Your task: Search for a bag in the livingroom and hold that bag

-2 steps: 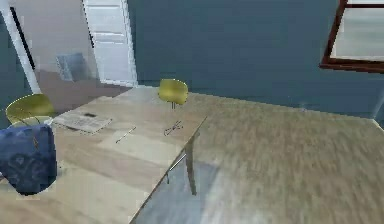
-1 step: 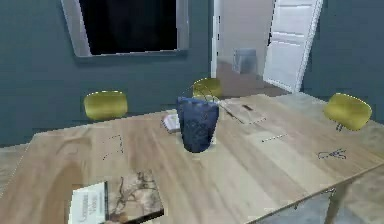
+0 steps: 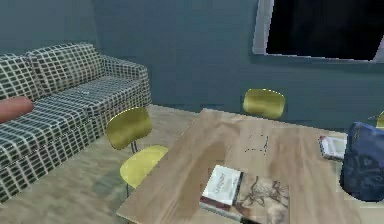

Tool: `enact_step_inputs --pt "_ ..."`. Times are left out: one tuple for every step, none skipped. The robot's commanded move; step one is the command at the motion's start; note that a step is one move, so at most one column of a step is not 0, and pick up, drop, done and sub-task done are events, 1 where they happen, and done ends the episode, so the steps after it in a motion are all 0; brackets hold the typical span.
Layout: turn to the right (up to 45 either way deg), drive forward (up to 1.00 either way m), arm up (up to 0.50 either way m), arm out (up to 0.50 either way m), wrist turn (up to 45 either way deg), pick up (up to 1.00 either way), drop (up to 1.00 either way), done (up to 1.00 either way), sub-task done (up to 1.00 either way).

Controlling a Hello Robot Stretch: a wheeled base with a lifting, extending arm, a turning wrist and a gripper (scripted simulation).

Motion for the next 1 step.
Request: enact_step_inputs --pt "-39.0 0.0 0.0 0.0 0.0 0.0 0.0 0.0 0.0"
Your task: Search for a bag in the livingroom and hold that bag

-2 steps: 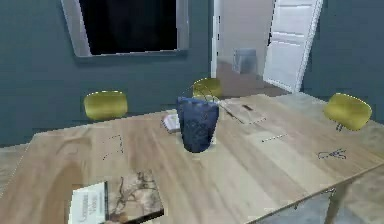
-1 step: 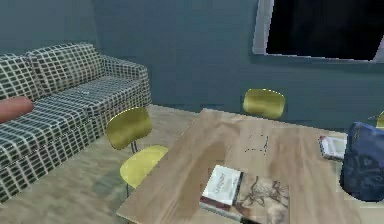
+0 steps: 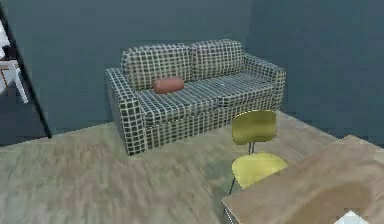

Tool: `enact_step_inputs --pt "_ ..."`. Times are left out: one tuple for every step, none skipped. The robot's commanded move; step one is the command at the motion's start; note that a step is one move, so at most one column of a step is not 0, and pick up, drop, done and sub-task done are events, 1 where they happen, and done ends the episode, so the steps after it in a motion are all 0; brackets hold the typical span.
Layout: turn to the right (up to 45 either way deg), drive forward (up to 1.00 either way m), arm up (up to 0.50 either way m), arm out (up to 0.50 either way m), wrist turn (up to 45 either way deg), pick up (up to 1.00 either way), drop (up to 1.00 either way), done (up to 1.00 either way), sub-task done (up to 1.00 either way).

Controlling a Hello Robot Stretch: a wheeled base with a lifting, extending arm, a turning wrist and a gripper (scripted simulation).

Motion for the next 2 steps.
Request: enact_step_inputs --pt "45.0 0.0 0.0 0.0 0.0 0.0 0.0 0.0 0.0" --pt "45.0 0.0 0.0 0.0 0.0 0.0 0.0 0.0 0.0"
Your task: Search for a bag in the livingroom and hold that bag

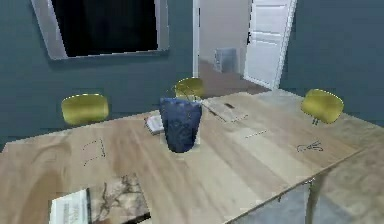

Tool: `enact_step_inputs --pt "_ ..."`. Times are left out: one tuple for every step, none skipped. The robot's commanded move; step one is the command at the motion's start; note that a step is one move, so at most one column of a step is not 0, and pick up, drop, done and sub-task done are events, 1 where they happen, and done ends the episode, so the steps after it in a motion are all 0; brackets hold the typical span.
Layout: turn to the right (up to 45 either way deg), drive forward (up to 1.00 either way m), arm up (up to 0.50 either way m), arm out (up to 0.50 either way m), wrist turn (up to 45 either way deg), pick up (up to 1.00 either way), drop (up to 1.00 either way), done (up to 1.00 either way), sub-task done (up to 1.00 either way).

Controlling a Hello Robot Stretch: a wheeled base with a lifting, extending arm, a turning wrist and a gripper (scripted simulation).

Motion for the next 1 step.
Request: enact_step_inputs --pt "39.0 0.0 0.0 0.0 0.0 0.0 0.0 0.0 0.0"
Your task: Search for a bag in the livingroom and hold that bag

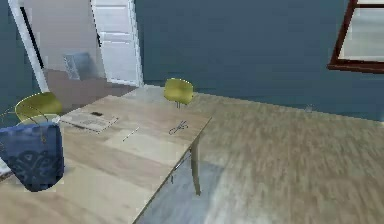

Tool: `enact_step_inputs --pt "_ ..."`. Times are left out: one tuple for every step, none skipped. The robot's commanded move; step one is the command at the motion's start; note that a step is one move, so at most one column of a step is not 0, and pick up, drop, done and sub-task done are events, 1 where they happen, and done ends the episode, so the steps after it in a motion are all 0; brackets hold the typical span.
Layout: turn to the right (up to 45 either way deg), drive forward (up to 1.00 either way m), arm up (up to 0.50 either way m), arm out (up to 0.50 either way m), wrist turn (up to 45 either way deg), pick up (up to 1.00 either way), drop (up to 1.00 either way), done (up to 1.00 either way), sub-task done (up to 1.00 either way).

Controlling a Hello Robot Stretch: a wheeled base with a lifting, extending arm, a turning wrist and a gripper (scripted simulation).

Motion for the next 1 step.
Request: enact_step_inputs --pt "0.0 0.45 0.0 0.0 0.0 0.0 0.0 0.0 0.0"
